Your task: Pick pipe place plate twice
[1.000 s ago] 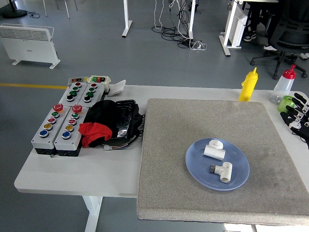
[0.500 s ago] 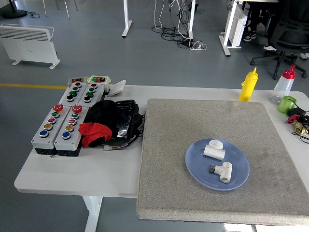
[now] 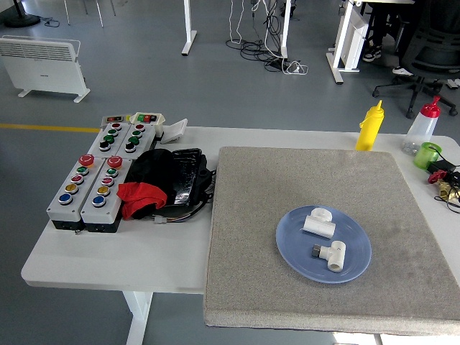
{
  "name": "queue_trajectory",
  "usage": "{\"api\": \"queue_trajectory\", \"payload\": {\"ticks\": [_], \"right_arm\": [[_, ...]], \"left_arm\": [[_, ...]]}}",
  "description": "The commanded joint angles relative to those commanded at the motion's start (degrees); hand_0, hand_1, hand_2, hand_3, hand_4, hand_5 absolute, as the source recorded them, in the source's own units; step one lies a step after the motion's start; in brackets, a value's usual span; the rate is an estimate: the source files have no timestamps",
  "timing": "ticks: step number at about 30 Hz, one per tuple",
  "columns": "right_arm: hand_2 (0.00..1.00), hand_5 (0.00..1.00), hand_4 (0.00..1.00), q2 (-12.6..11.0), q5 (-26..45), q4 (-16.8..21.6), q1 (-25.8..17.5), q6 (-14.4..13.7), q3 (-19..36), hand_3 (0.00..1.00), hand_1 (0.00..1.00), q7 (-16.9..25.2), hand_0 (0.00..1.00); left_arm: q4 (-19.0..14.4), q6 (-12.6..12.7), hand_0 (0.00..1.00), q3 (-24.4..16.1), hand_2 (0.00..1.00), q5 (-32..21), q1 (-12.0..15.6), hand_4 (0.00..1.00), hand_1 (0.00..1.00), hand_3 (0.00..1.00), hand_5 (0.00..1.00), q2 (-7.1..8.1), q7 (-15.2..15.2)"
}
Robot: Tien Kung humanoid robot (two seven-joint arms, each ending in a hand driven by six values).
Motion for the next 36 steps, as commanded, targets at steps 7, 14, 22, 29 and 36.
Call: {"api": "queue_trajectory", "payload": {"ticks": [7,14,22,29,36], "right_arm": [[0.894,0.450,0.642,0.05,0.03,0.02,0.02,-0.09,0.16,0.859,0.811,-0.07,0.854],[0.893,0.464,0.635,0.26,0.07,-0.03,-0.03,-0.17,0.27,0.858,0.811,-0.40,0.853],[0.893,0.473,0.631,0.68,-0.02,-0.17,-0.42,-0.19,-0.04,0.855,0.809,-0.73,0.853],[0.892,0.480,0.630,0.68,0.11,-0.25,-0.65,-0.10,-0.27,0.851,0.808,-0.87,0.853],[0.889,0.486,0.630,0.84,0.20,-0.29,-0.75,-0.11,-0.01,0.850,0.808,-0.74,0.853]], "left_arm": [[0.03,0.04,0.654,-0.01,0.515,-0.10,0.05,0.354,0.615,0.639,0.998,0.00,-0.14],[0.02,0.10,0.654,0.01,0.515,-0.20,0.08,0.354,0.614,0.638,0.998,0.00,-0.18],[0.00,0.36,0.654,0.23,0.515,-0.74,0.35,0.352,0.614,0.638,0.998,0.00,-0.41],[0.04,0.29,0.653,0.10,0.514,-0.72,0.70,0.352,0.614,0.638,0.998,0.00,-0.57],[0.04,0.25,0.652,0.19,0.514,-0.76,0.78,0.352,0.615,0.637,0.998,0.00,-0.57]]}}
